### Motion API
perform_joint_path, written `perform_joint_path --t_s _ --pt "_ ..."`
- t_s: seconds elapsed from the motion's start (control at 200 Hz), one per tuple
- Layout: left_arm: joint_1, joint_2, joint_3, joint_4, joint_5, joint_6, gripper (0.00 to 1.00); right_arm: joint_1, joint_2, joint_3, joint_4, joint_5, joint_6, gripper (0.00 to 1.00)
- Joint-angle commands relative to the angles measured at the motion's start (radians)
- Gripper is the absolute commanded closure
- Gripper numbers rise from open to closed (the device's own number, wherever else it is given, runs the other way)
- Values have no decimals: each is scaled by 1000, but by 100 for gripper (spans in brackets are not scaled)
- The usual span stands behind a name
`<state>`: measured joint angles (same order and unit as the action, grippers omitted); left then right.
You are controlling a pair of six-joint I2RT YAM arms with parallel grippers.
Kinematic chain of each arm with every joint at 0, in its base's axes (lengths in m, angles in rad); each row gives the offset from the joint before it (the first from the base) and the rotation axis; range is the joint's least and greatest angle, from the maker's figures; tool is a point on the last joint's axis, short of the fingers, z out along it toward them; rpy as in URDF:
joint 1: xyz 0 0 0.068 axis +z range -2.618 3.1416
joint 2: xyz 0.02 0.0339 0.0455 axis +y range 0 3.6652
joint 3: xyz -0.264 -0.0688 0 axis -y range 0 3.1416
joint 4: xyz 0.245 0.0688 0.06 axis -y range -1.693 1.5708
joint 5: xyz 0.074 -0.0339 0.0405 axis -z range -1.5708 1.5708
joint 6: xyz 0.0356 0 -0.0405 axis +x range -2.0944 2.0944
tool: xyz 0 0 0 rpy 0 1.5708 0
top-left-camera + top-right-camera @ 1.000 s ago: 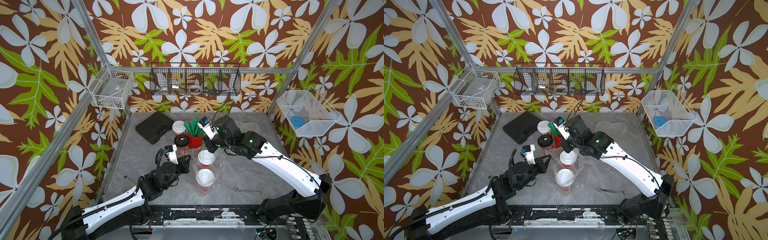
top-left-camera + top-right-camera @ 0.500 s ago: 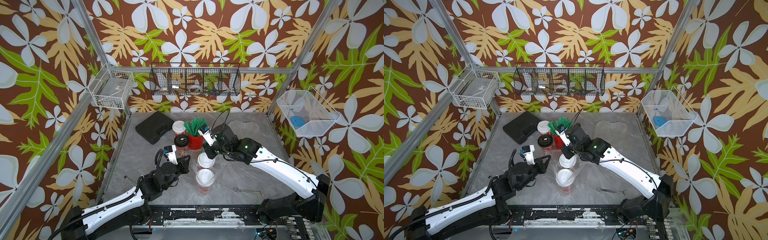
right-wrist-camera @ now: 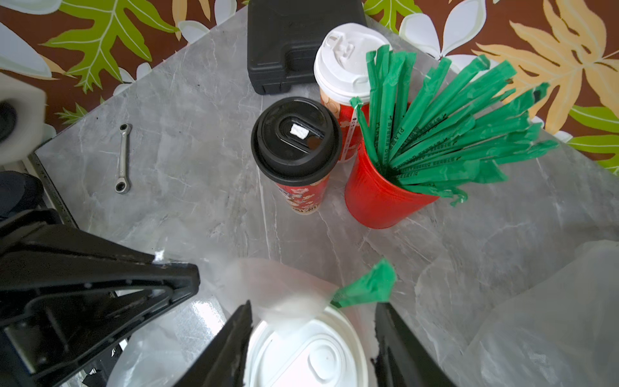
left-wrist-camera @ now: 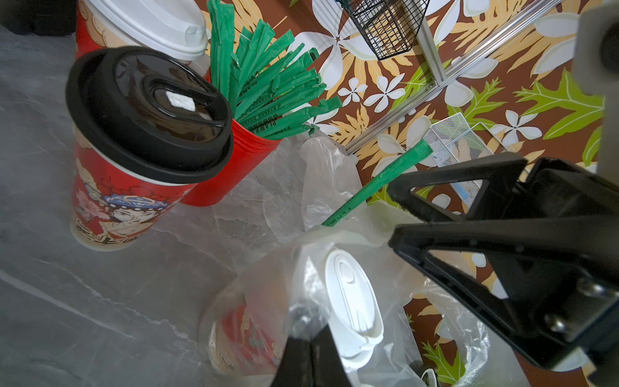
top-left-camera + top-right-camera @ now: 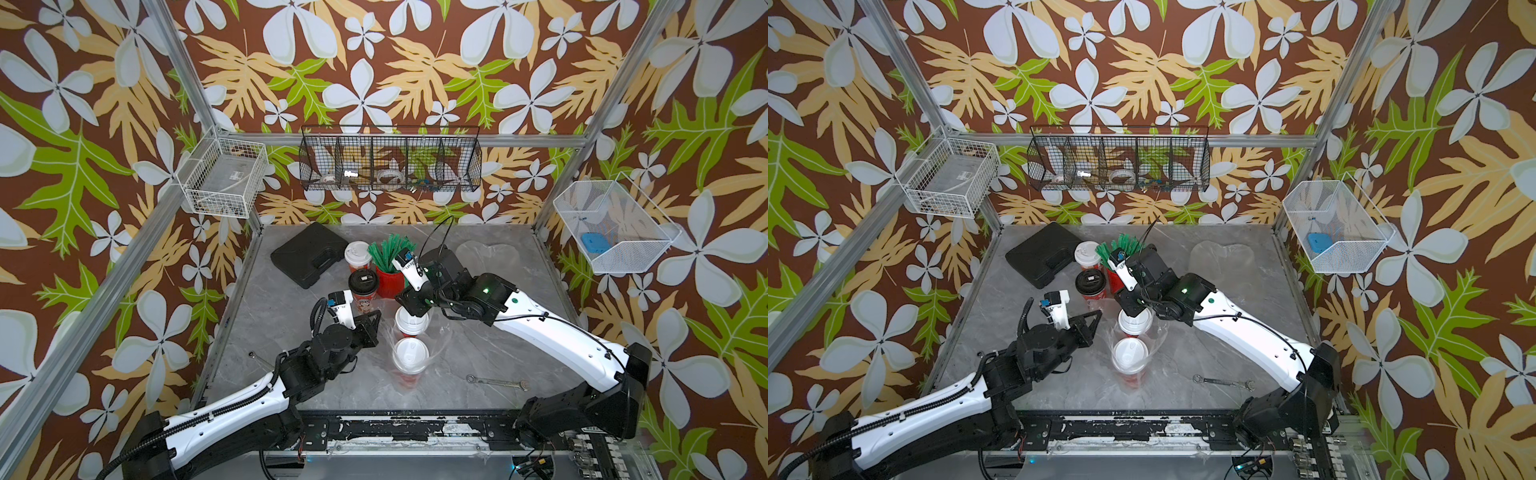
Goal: Pack milk tea into plastic carrier bags
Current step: Place the straw in the plastic carrier bag.
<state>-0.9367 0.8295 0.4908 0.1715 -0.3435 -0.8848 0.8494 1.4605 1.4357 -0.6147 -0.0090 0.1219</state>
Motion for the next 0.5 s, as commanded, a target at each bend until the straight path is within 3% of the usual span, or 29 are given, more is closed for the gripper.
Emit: perform_joint_path --t_s 0.0,0.17,0.355,0.496 --pt "1 -5 -2 9 -17 6 100 1 -19 8 45 -3 -9 38" --pt "1 -8 -6 10 -19 6 100 1 -14 6 71 68 -9 42" --pt "1 -12 -8 10 -20 6 100 -6 28 21 76 113 -4 54" --pt "1 -13 -9 10 -20 4 100 -10 47 28 86 112 -4 74"
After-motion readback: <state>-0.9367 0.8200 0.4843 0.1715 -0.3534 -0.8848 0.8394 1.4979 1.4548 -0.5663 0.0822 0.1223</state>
